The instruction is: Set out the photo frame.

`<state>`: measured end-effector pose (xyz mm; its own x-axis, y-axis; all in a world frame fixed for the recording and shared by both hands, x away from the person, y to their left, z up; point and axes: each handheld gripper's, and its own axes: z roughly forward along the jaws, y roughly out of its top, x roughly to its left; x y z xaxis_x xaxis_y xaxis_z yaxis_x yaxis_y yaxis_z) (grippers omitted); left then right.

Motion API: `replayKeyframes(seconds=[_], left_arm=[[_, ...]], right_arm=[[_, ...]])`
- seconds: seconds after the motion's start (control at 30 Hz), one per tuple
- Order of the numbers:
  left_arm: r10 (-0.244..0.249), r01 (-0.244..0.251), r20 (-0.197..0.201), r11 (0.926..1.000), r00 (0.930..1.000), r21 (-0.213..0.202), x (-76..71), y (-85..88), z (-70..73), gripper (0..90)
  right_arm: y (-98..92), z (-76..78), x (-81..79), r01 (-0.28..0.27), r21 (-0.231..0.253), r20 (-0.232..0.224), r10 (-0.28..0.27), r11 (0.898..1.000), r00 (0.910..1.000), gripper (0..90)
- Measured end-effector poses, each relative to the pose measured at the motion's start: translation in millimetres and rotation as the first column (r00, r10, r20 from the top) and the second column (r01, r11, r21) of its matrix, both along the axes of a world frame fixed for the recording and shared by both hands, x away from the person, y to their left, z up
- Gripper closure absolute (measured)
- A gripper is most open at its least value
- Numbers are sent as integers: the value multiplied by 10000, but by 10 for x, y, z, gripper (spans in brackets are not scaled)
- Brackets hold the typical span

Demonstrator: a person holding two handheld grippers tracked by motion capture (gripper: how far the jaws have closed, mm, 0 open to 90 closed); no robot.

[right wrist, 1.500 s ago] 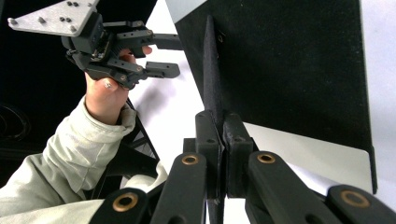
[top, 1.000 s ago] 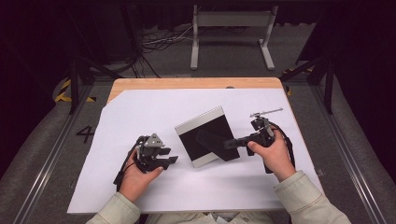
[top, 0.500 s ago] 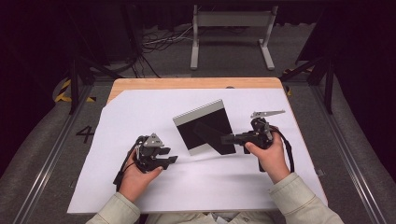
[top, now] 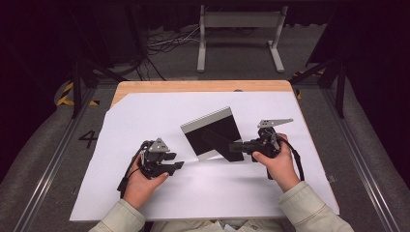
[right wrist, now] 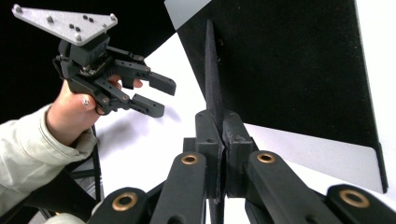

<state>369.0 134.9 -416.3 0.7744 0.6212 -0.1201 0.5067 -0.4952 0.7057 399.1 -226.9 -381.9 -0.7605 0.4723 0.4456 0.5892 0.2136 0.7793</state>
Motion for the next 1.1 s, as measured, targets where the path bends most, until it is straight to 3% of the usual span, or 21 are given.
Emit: replayKeyframes(seconds=[0.37,0.63,1.1], left_arm=[[35,-35,-4,10000,10000,-35,-4,-4,0,535],[25,-25,16,10000,10000,-3,-4,-7,-1,535],[42,-42,3,10000,10000,-45,-6,-8,0,535]], right_arm=[[-30,-38,-80,-296,-364,641,319,9989,9974,875],[-88,-98,-127,-284,-494,469,307,9984,9984,872],[-94,-136,-270,-519,-1463,540,604,9879,9967,869]])
